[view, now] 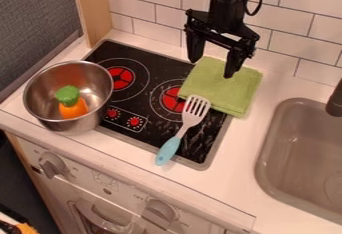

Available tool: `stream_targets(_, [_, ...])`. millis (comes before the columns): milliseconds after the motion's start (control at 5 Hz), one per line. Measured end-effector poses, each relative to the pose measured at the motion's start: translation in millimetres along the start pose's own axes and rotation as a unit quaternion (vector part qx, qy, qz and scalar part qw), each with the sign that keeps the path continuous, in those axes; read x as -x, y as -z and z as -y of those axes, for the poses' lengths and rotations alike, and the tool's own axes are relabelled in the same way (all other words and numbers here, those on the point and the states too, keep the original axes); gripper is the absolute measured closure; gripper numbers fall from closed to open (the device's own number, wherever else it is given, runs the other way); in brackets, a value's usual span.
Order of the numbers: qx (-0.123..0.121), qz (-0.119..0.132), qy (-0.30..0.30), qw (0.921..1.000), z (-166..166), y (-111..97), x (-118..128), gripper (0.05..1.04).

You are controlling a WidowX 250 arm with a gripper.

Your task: Put the orange object beside the blue spatula

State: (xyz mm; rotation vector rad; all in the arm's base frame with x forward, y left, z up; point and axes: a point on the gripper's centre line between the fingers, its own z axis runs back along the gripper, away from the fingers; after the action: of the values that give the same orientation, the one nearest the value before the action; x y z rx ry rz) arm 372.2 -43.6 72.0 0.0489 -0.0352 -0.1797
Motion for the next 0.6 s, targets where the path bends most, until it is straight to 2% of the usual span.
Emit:
stream_targets(200, [0.001, -0.018, 0.000, 0.9998, 0, 15, 5, 0.083])
stream_targets(400, [0.001, -0.013, -0.008, 0.9999, -14, 6, 38, 0.083])
stream_targets(600, [-0.002, 0.034, -0.037, 0.9987, -48, -32, 77, 0.083])
